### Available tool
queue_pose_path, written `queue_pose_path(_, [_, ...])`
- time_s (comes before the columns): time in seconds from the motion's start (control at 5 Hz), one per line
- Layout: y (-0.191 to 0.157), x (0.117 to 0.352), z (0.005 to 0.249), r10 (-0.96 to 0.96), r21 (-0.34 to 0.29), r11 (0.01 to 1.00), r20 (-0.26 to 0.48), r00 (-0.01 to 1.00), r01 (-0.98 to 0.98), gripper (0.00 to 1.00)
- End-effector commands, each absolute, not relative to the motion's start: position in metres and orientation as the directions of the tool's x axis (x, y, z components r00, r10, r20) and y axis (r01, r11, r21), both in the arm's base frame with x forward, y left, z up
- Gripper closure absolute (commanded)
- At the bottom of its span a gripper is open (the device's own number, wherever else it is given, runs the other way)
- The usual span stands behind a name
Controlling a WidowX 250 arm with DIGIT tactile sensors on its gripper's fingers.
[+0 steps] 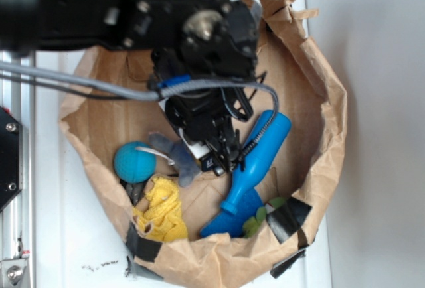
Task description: Grab the gray animal.
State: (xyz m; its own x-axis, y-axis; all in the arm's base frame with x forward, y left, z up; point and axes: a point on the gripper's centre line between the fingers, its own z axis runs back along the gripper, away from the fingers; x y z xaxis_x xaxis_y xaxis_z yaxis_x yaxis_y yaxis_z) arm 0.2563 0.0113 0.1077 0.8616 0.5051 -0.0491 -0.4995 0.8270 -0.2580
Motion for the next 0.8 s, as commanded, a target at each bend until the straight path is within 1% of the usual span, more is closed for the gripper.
queue_pose_path(0.0, [0.016,0.26,0.107,0.496,-0.256,0.84,0.007,0.868,-0.478,0.0])
queue_pose_path(0.2, [0.008,0.257,0.096,0.471,-0.248,0.855,0.003,0.882,-0.455,0.0])
queue_pose_path(0.4, [0.008,0.261,0.082,0.487,-0.216,0.855,0.023,0.873,-0.471,0.0])
queue_pose_path(0.6, [0.01,0.261,0.061,0.492,-0.178,0.855,-0.016,0.871,-0.486,0.0])
